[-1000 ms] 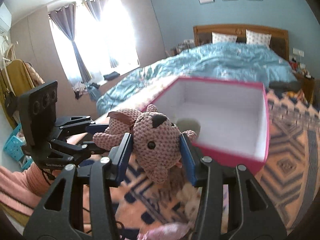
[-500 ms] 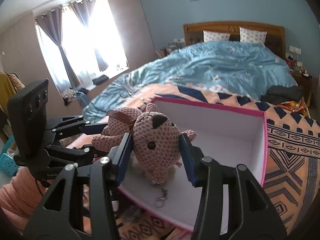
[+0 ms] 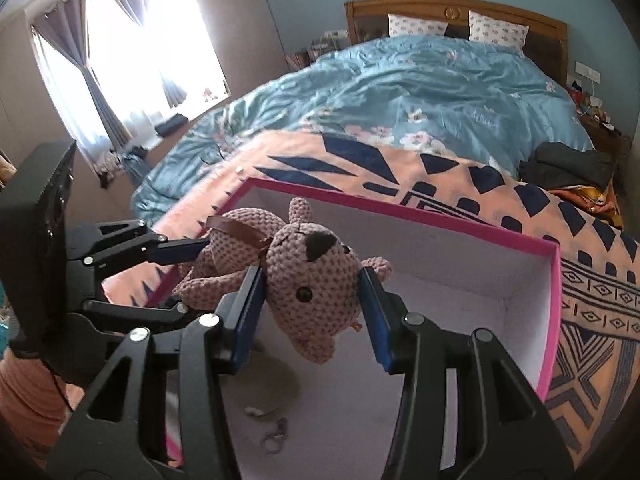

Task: Organize objects
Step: 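Carry the pink knit bunny into the box and release it, then move the right gripper to the brown-white plush dog and grasp it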

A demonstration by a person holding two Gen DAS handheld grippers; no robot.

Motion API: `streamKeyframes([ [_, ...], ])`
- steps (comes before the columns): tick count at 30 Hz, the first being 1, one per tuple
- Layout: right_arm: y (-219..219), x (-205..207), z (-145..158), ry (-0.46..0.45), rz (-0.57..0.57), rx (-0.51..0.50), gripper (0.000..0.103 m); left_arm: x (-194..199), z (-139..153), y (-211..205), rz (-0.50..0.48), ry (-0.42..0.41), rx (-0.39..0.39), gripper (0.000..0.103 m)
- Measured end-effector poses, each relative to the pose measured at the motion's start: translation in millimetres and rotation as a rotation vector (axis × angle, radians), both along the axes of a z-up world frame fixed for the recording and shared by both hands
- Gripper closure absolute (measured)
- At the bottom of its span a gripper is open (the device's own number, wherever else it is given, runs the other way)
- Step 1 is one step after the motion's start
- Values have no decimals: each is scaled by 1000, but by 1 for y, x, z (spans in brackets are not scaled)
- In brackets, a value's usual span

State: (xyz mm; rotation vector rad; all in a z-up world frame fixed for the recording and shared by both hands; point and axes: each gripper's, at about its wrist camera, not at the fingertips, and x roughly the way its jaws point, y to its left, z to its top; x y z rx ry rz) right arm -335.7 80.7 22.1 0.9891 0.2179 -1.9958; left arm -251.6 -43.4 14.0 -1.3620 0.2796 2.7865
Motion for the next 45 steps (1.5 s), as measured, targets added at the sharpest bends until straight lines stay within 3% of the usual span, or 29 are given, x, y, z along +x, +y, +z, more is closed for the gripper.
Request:
streamKeyframes([
  [3,-15,-10,-12,-2,0,69,56,-9,-6,2,21,-36,-56,63],
  [6,-28,-22,-25,0,-18,144,57,-8,-4,6,49,-8,-131,62],
  [10,-29,-26,-30,11,-53,168,57,-1,4,5,56,24,-123,62],
  [12,-23,-24,-26,16,-65,145,57,6,8,5,56,57,-135,51],
  [17,-14,-8,-13,32,-30,145,55,23,23,-3,43,117,-51,51],
  [24,-10,33,-24,3,84,184,53,66,39,-3,-13,179,59,45],
  [31,29,89,-10,32,123,52,53,137,50,-7,-81,278,163,31],
  [38,69,168,-7,84,194,-60,45,194,25,-24,-67,286,227,28],
  [45,56,197,-48,-30,142,-47,44,201,-20,-37,1,193,280,28],
])
